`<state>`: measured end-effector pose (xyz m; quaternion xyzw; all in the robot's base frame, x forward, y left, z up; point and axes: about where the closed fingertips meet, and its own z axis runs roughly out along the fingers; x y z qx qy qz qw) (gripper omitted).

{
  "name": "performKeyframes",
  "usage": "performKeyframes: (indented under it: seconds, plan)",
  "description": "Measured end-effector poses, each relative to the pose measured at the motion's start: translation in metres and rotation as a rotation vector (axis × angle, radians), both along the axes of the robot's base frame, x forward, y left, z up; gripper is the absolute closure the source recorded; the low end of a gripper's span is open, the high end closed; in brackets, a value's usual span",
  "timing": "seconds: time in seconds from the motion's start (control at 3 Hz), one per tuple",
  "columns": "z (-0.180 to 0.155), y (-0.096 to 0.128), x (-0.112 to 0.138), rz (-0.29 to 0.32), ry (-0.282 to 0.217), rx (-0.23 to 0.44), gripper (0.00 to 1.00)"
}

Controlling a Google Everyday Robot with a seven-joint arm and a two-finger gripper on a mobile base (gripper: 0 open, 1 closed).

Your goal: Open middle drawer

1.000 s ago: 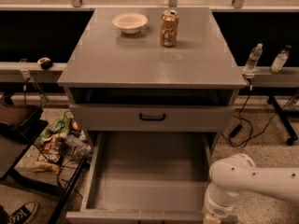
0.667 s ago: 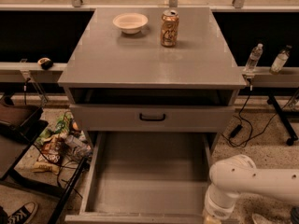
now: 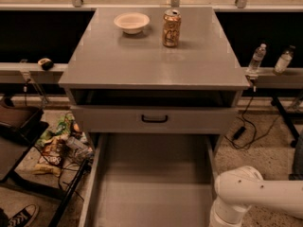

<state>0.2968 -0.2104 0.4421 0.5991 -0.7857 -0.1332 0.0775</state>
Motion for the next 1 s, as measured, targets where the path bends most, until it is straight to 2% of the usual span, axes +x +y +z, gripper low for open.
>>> performKeyframes:
  seconds: [0.33,1.0]
  plan:
    - [0.0007,0.001,-0.0276,0.025,0.052,0.012,0.83]
    - [0.0007,0.0011,-0.0276,0.025,0.052,0.012,0.36]
